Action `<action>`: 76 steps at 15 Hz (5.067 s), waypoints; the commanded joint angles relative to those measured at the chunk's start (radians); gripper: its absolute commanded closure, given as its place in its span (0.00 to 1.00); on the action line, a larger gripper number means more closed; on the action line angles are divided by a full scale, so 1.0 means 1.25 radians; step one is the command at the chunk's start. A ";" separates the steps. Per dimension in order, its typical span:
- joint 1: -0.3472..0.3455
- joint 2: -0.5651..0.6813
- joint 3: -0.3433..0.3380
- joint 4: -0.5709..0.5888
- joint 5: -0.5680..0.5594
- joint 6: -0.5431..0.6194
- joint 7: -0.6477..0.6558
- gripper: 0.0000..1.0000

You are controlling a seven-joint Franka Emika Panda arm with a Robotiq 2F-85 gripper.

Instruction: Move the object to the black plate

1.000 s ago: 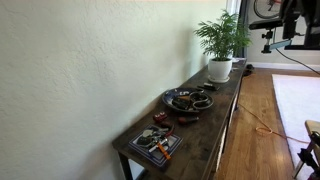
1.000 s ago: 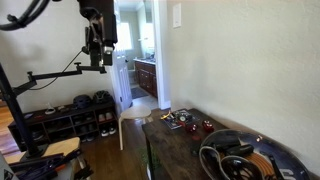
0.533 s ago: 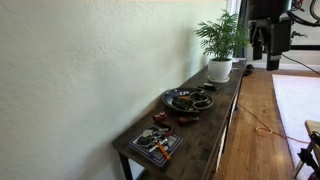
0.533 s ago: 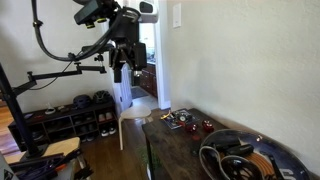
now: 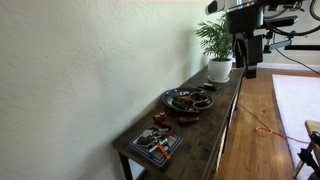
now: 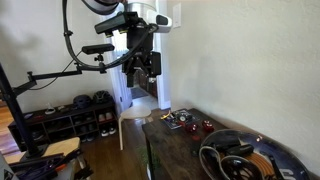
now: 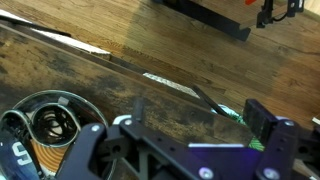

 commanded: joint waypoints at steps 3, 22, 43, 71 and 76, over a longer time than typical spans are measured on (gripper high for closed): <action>-0.002 0.001 0.002 0.003 0.001 -0.001 -0.001 0.00; -0.035 0.267 -0.020 0.087 -0.037 0.342 -0.186 0.00; -0.086 0.508 0.018 0.252 -0.033 0.410 -0.364 0.00; -0.129 0.875 0.106 0.636 -0.034 0.441 -0.657 0.00; -0.130 0.890 0.110 0.653 -0.037 0.441 -0.699 0.26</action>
